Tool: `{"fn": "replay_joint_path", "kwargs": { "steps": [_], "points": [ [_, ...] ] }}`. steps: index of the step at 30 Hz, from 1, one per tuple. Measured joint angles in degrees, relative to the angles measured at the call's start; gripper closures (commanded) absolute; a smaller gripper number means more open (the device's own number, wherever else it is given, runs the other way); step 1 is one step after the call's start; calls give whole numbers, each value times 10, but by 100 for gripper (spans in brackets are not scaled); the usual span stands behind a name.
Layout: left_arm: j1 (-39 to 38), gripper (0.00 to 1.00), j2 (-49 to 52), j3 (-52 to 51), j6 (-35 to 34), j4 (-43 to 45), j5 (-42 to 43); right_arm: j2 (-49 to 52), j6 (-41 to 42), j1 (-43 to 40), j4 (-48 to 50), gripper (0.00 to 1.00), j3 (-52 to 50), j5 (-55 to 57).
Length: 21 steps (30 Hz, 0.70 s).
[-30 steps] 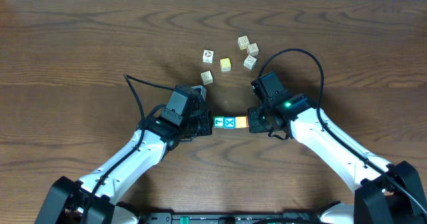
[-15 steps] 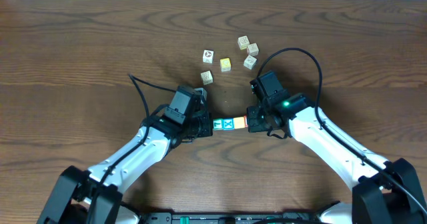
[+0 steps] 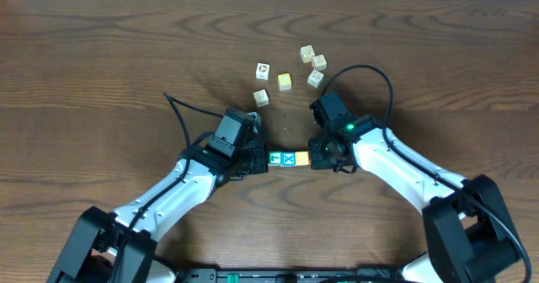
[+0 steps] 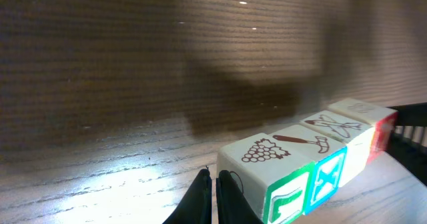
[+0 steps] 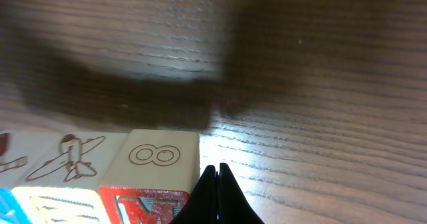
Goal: Lift 4 blocks
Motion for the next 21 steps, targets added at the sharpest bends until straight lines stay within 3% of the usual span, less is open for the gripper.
{"fn": "replay_joint_path", "kwargs": {
  "steps": [21],
  "points": [
    [-3,92,22,0,5,1,-10,8,2,0,7,99,0,-9]
  ]
}}
